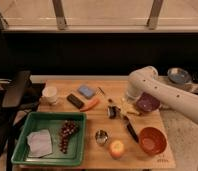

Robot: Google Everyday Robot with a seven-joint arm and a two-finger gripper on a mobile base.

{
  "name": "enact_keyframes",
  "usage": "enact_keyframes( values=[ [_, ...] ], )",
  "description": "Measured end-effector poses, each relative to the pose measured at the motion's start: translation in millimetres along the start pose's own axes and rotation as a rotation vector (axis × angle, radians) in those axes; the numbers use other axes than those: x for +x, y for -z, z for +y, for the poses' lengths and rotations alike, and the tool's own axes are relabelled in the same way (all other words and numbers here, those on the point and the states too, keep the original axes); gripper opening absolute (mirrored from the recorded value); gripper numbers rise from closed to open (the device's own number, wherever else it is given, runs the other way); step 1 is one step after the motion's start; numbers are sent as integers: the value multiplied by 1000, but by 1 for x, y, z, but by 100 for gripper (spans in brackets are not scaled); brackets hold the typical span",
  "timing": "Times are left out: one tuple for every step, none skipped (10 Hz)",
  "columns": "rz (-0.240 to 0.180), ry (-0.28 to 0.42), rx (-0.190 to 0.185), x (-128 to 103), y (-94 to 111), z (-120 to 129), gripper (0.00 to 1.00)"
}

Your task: Place banana in purple bowl

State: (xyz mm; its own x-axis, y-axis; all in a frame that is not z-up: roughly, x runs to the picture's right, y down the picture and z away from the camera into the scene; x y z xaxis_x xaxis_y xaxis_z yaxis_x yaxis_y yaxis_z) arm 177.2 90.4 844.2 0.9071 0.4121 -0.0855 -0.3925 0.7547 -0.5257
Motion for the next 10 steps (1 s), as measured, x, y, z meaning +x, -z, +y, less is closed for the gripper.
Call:
enact_keyframes(
  values=[
    [-5,10,-17,2,-6,-2,80],
    [-9,28,-39,3,-13,-3,80],
    [-25,39,-66,1,-15,-6,80],
    [-26,43,-83,3,-17,-6,80],
    [-28,42,-89,6,-16,-6,80],
    [-27,41,-89,6,-16,-6,80],
    [-26,43,-90,6,-17,-6,80],
    [-21,49,-87,5,-18,-5,80],
    [-19,54,-86,5,-20,-4,80],
    [-13,57,-88,8,-28,-2,80]
  ],
)
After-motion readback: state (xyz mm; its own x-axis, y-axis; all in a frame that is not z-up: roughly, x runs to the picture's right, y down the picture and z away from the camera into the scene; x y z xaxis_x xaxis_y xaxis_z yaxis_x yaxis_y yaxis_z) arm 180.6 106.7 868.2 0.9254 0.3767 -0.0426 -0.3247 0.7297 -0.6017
